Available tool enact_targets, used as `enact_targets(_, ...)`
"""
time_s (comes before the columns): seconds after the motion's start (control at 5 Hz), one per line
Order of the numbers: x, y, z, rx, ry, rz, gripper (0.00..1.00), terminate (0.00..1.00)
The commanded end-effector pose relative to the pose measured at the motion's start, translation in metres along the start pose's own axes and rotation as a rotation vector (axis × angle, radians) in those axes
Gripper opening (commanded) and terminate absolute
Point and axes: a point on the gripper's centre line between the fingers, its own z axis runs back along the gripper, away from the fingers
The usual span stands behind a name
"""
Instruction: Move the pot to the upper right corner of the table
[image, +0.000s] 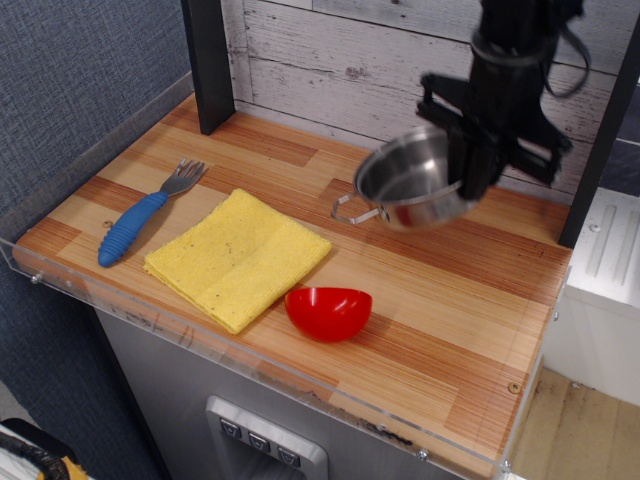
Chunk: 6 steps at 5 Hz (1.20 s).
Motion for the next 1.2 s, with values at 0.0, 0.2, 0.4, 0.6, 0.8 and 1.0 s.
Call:
enact_targets(0.0,-0.003,-0.019,-0.001,0.000,-0.028,-0.049,0.00,0.00)
enact_targets(0.2,-0.004,-0.023,-0.002,-0.004,-0.022,-0.059,0.00,0.00)
enact_targets(0.4,-0.004,-0.022,-0.002,-0.009,-0.019,-0.058,0.00,0.00)
enact_targets(0.6,-0.003,-0.016,0.003,-0.027,-0.011,-0.051,1.00,0.00)
enact_targets(0.8,-0.001,-0.009,0.018,-0.067,-0.043,-0.050,1.00,0.00)
enact_targets(1.0,0.000,0.008,0.048,-0.089,-0.121,-0.026,1.00,0.00)
